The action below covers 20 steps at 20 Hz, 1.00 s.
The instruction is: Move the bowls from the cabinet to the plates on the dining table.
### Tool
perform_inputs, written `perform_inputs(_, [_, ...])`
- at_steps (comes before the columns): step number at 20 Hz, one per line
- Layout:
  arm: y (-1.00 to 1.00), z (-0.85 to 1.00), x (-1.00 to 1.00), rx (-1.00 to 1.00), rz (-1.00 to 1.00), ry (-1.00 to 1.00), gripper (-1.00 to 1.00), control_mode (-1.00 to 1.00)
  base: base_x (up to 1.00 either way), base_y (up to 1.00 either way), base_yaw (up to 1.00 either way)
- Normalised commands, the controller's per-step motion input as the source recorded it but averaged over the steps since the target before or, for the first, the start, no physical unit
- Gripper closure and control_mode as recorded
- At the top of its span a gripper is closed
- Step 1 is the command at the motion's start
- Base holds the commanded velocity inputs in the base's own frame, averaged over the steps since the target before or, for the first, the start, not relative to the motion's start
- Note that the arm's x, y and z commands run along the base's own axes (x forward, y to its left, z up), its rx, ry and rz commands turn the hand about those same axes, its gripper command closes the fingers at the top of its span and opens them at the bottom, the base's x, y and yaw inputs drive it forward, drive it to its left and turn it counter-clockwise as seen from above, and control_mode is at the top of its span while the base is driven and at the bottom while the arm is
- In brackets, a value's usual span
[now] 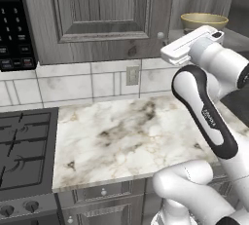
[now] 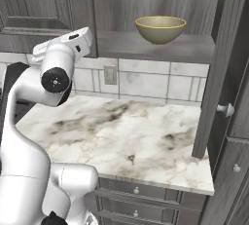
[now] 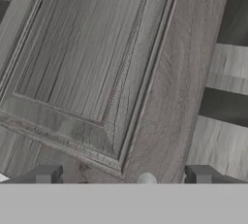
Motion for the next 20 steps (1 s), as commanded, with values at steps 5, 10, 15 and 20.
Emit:
perform_inputs(5, [0.0, -0.16, 0.11, -0.09, 0.0, -0.05, -1.0, -1.0, 0.0, 0.0, 0.0])
perform_inputs(10, [0.0, -0.2, 0.1, -0.09, 0.0, -0.06, -1.0, -1.0, 0.0, 0.0, 0.0])
perform_inputs(15, [0.0, -0.04, 0.15, -0.06, 0.0, -0.06, -1.0, -1.0, 0.0, 0.0, 0.0])
perform_inputs(20, [0.0, 0.0, 0.32, -0.03, 0.0, -0.05, -1.0, -1.0, 0.0, 0.0, 0.0])
